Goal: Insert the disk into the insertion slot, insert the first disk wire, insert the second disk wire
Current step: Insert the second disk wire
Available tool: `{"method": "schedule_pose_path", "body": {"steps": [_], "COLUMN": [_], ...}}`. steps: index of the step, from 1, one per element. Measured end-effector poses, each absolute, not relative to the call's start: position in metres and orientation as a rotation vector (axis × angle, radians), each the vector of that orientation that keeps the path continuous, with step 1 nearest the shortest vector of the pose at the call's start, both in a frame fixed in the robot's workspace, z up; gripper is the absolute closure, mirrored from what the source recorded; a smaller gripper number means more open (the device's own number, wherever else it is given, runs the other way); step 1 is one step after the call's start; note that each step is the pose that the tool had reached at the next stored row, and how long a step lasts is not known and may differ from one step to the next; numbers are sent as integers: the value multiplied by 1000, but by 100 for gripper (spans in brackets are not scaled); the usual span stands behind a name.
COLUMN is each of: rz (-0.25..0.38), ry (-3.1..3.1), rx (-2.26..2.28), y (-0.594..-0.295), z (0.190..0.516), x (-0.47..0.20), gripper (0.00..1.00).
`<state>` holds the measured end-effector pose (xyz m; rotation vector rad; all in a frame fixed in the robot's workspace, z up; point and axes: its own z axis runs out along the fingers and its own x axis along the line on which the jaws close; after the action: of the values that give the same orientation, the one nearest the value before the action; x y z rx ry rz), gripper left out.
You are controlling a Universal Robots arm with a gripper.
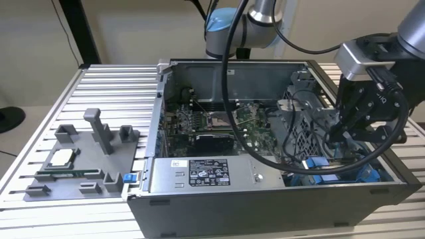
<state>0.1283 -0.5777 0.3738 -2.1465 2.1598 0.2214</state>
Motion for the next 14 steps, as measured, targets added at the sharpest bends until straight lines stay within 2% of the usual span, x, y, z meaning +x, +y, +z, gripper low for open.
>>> {"method": "schedule_pose_path", "body": {"steps": [14], "rz": [118], "ry": [2189], "rx": [-2169], "y": [-578], "z": [363], "x": [128], "gripper": [100]}}
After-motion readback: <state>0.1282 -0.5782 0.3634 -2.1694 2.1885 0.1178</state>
